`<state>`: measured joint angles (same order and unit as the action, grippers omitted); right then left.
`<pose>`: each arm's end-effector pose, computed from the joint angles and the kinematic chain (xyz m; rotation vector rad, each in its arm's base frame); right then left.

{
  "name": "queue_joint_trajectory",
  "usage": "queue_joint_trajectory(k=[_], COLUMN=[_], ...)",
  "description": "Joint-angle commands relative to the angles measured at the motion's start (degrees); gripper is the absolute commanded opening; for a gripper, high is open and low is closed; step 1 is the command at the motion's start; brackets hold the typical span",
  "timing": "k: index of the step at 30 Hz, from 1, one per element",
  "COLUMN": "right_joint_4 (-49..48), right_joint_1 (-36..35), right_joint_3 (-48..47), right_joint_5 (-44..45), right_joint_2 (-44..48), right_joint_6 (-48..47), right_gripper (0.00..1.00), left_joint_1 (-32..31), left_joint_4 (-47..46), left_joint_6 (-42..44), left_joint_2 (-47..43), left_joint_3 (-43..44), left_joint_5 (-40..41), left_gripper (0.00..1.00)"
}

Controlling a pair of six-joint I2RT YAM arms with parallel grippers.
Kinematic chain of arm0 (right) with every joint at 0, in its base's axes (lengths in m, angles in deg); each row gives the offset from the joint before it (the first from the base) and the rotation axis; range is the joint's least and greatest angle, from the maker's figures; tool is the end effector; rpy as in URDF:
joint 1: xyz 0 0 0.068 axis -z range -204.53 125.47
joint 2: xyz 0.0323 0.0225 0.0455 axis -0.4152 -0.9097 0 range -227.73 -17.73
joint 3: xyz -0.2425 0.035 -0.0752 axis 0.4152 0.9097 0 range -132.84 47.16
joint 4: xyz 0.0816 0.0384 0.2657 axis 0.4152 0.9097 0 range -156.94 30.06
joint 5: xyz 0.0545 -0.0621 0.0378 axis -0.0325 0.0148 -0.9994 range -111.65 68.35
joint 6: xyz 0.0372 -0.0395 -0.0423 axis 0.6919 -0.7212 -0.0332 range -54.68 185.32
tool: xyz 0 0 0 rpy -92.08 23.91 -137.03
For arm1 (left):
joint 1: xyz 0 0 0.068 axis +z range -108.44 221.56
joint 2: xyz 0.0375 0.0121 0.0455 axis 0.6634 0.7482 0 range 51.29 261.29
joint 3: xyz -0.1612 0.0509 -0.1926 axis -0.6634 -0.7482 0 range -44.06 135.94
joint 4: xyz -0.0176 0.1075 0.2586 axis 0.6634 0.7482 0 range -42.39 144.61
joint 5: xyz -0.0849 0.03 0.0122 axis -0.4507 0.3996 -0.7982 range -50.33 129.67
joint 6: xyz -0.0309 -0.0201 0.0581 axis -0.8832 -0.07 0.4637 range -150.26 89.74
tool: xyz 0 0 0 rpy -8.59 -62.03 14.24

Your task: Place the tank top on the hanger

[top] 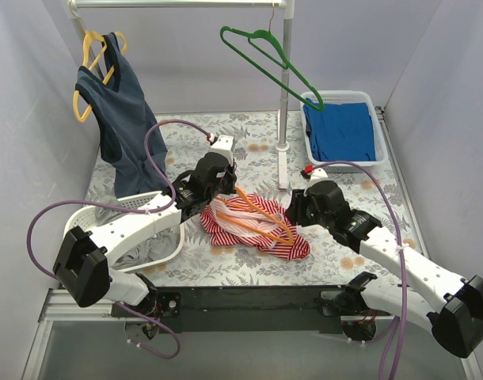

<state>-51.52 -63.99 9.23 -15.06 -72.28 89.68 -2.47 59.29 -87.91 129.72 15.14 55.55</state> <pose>0.2031 0.1589 0.2276 -0.2167 2.1622 0.5298 0.2623 -0.2325 0.2591 -0.4293 2.1423 -0.7655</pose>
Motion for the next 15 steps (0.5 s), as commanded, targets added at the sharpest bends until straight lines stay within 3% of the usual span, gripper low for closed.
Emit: queue_joint_trajectory(k=[1,6,15], right_joint_4=[1.4,0.4,-3.5], right_joint_1=[0.2,0.4,0.3], right_joint_3=[-2.4,-2.4,-1.8], right_joint_5=[3.6,2.3,-3.8], right_joint_2=[0.5,1.5,-5.8], right_joint_6=[2.4,2.0,1.8], right_gripper=[0.45,0.45,0.39], left_joint_1=[0.1,0.0,0.0], left_joint_4=[-0.9,-0.9,-1.4], left_joint_6=[0.5,0.5,0.3], left_joint_2=[-3.3,-3.6,-4.3], left_joint_3=[-0.6,-0.8,-0.8], left_joint_5=[1.3,1.8,2.2], left_gripper=[0.0,0.0,0.0])
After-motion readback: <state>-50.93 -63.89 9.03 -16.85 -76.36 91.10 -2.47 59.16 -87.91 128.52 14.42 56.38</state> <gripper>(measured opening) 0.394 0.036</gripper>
